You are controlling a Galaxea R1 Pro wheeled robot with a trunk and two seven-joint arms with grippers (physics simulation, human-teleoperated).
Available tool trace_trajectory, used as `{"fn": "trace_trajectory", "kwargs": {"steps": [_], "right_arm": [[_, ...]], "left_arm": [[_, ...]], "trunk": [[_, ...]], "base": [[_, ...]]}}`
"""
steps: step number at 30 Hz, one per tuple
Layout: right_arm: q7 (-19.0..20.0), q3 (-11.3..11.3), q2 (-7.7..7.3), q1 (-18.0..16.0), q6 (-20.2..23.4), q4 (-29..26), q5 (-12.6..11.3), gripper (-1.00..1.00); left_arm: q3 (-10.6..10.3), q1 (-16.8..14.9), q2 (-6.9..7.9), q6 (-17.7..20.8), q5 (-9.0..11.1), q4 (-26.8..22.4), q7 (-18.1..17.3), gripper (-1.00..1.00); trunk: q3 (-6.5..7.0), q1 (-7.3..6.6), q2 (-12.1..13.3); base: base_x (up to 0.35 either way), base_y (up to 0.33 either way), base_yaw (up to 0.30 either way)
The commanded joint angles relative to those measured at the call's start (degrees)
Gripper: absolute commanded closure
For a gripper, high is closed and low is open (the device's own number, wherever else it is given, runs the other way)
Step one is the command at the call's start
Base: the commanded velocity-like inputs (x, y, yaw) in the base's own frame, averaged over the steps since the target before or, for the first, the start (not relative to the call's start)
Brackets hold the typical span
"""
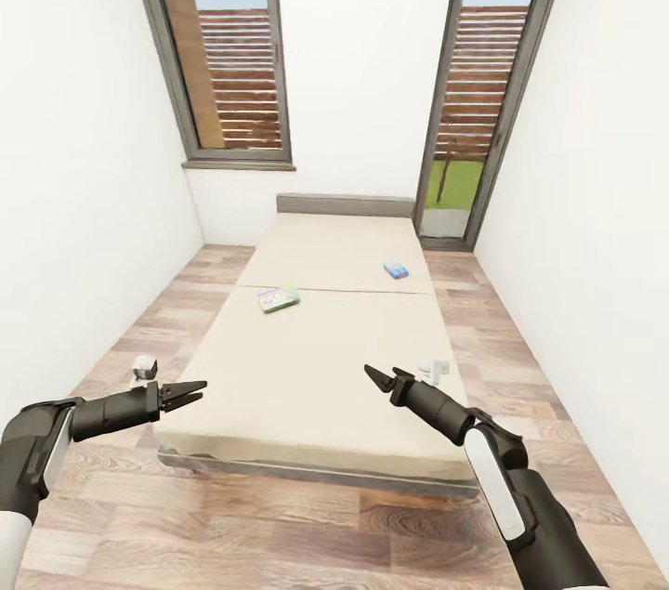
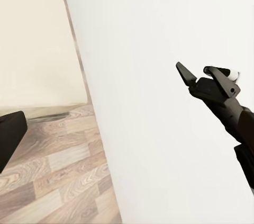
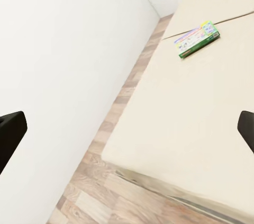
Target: Put all the toys in the child's room - the three board games (two on the bed and one on the table), the two jigsaw puzzles on the table, and the tennis ball on the table - inside the toy box on the table in the child's room.
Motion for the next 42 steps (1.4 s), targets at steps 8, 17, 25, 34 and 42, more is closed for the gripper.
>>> {"fn": "trace_trajectory", "kwargs": {"steps": [8,17,25,34,42], "right_arm": [[-0.05,-0.1,-0.01,-0.05,0.45,-0.08,-0.46,-1.0],[-0.05,-0.12,-0.05,-0.05,0.45,-0.06,-0.45,-1.0],[0.0,-0.18,-0.19,-0.05,0.48,-0.05,-0.53,-1.0],[-0.04,-0.25,-0.13,-0.05,0.46,-0.05,-0.46,-1.0],[-0.17,-0.28,0.68,-0.05,0.14,2.08,-0.32,-1.0]], "left_arm": [[0.01,-0.04,0.03,0.6,-0.03,0.01,-0.23,-1.0],[-0.02,-0.04,-0.08,0.68,-0.03,0.01,-0.04,-1.0],[0.09,-0.04,0.14,0.66,-0.11,0.01,-0.2,-1.0],[0.12,-0.04,0.18,0.62,-0.11,0.01,-0.22,-1.0],[0.23,-0.04,-0.33,0.54,-0.19,0.01,0.1,-1.0]], "trunk": [[-0.13,0.03,-0.12],[-0.07,0.03,-0.12],[0.09,0.03,-0.12],[0.11,0.03,-0.12],[0.11,0.03,-0.12]], "base": [[0.0,0.224,-0.009],[0.0,0.231,-0.073],[0.0,0.232,-0.178],[0.0,0.221,-0.025],[0.0,0.0,0.0]]}}
